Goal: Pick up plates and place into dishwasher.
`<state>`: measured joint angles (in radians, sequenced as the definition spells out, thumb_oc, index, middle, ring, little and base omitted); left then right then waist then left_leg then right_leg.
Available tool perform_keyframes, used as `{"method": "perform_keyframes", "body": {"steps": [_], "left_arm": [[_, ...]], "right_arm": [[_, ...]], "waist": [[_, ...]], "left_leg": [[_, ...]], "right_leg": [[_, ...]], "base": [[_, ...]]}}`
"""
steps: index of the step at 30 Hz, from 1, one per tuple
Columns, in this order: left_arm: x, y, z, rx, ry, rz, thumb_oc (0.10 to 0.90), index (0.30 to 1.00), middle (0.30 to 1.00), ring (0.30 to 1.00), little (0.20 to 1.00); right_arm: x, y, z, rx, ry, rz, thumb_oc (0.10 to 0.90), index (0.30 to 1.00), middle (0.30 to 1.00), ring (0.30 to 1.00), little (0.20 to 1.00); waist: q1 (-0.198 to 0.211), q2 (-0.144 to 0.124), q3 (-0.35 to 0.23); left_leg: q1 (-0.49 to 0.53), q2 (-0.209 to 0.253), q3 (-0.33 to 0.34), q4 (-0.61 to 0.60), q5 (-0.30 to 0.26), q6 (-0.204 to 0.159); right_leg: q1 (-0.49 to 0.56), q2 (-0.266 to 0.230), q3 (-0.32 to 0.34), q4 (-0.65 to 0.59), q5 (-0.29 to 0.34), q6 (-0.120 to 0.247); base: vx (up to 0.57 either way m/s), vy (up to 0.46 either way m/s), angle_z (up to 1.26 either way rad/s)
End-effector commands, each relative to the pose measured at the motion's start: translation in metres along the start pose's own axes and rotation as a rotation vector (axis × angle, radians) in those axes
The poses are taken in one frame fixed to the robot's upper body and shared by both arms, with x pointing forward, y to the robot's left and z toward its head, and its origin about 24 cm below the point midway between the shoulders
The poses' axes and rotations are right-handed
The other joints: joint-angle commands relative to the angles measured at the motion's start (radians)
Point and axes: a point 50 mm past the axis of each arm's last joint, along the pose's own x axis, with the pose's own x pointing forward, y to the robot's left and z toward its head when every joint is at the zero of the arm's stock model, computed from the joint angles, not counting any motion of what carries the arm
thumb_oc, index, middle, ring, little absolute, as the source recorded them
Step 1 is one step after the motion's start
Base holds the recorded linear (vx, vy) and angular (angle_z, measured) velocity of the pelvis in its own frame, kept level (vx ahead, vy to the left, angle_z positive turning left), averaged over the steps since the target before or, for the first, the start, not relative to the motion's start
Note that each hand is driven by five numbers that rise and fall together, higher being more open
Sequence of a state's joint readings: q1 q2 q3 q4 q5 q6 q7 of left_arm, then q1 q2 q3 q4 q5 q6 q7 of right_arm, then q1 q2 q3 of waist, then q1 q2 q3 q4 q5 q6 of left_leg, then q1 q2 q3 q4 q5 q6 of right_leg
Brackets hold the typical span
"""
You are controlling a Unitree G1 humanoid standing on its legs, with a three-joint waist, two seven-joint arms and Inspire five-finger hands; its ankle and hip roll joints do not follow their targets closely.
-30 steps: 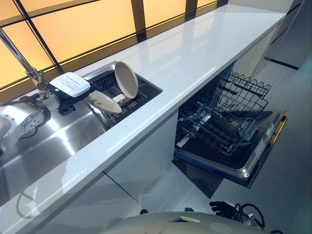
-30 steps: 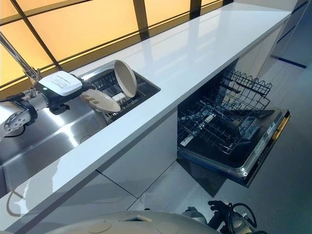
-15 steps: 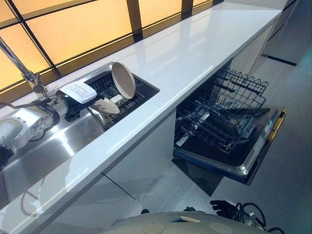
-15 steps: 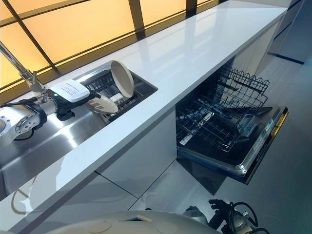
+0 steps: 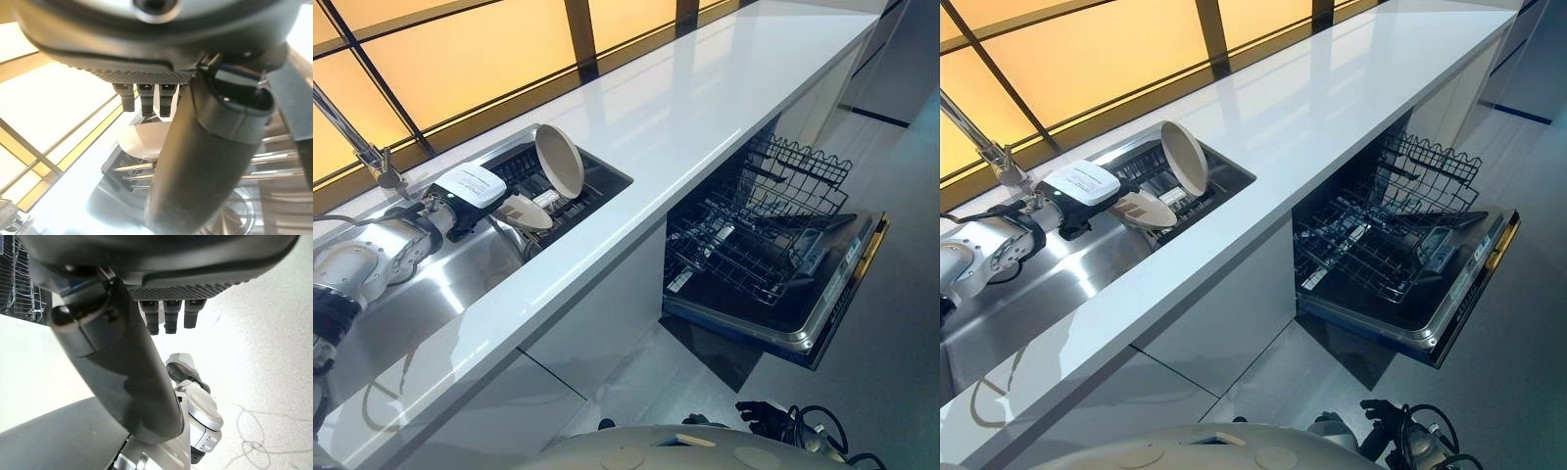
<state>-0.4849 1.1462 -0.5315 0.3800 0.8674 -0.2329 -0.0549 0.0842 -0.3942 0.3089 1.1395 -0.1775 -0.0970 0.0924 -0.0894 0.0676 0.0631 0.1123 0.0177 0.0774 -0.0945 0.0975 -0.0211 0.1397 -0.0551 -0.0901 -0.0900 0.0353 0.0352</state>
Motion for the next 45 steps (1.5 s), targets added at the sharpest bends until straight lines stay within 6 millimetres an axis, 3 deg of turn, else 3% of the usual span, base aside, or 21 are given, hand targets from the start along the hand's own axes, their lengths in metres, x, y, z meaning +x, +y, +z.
{"method": "perform_keyframes", "body": {"steps": [1,30,31,32,36,45], "left_arm": [[-0.003,0.060,-0.056,0.050,0.254,0.195,0.800,0.900,0.900,0.900,0.900],[0.021,0.023,-0.050,0.087,0.476,0.234,0.800,0.900,0.900,0.900,0.900],[0.021,0.022,-0.049,0.083,0.480,0.225,0.355,0.519,0.519,0.519,0.455],[0.022,0.020,-0.049,0.081,0.488,0.208,0.100,0.300,0.300,0.300,0.200],[0.024,0.016,-0.049,0.079,0.506,0.168,0.100,0.300,0.300,0.300,0.200],[0.025,0.031,-0.052,0.034,0.505,0.260,0.100,0.300,0.300,0.300,0.200]], "right_arm": [[0.004,-0.008,0.027,0.004,-0.109,-0.013,0.800,0.900,0.900,0.900,0.900],[0.003,-0.012,0.029,-0.003,-0.129,-0.018,0.800,0.900,0.900,0.900,0.900],[0.003,-0.012,0.029,-0.004,-0.132,-0.019,0.800,0.900,0.900,0.900,0.900],[0.003,-0.013,0.031,-0.007,-0.135,-0.020,0.800,0.900,0.900,0.900,0.900],[0.003,-0.014,0.032,-0.008,-0.143,-0.021,0.800,0.900,0.900,0.900,0.900],[0.003,-0.014,0.034,-0.003,-0.158,-0.020,0.800,0.900,0.900,0.900,0.900]], "waist": [[-0.005,0.016,0.024],[-0.045,0.003,0.066],[-0.046,0.003,0.067],[-0.047,0.002,0.069],[-0.051,-0.002,0.071],[-0.052,-0.009,0.064]], "left_leg": [[0.035,-0.072,0.065,0.025,-0.168,0.054],[0.000,-0.073,0.069,0.045,-0.165,0.057],[-0.002,-0.073,0.069,0.047,-0.165,0.057],[-0.004,-0.073,0.069,0.047,-0.164,0.057],[-0.006,-0.074,0.068,0.048,-0.164,0.057],[-0.001,-0.074,0.066,0.050,-0.165,0.054]], "right_leg": [[-0.062,0.020,0.037,0.078,-0.049,0.068],[-0.103,0.033,0.086,0.095,-0.043,0.064],[-0.106,0.033,0.088,0.095,-0.042,0.064],[-0.108,0.034,0.090,0.096,-0.041,0.065],[-0.110,0.036,0.097,0.094,-0.039,0.065],[-0.096,0.039,0.097,0.083,-0.040,0.063]], "base": [[0.02,0.011,-0.04],[0.01,0.006,-0.04],[0.01,0.005,-0.09],[0.01,0.003,-0.05],[0.00,-0.001,-0.02],[0.00,-0.011,-0.05]]}}
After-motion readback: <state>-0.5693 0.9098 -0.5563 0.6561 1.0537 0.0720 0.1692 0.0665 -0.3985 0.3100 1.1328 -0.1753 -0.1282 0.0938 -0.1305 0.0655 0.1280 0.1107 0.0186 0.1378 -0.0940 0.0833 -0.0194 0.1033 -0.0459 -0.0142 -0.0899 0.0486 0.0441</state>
